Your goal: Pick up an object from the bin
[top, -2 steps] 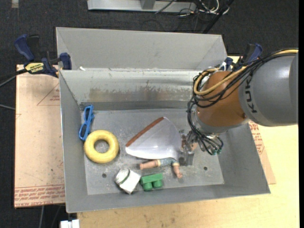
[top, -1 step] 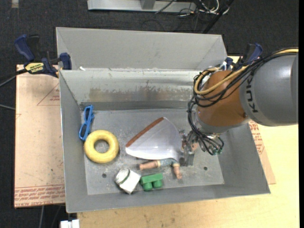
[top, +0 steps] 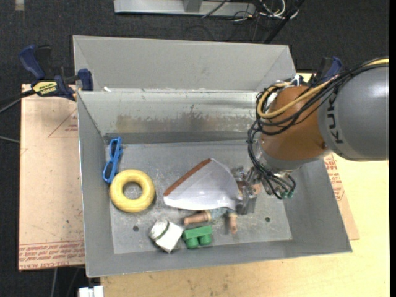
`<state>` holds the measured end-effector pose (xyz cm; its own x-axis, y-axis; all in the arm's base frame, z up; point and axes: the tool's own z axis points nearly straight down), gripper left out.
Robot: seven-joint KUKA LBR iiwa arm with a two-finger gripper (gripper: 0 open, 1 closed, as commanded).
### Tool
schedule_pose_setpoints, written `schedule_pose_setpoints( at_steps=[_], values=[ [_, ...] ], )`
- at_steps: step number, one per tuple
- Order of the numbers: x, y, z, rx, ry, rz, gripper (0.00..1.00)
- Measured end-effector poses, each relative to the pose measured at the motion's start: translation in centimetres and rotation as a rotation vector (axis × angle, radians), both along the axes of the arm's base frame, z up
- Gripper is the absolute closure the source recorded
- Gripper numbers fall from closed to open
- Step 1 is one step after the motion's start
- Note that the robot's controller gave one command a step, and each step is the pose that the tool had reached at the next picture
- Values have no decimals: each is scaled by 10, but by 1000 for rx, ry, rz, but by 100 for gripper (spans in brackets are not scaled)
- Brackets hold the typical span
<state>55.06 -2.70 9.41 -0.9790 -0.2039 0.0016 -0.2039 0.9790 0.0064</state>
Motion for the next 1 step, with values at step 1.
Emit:
schedule_pose_setpoints(
  at_steps=[1],
  values=[
    [2,0,18,-1,-8,0,100]
  ],
)
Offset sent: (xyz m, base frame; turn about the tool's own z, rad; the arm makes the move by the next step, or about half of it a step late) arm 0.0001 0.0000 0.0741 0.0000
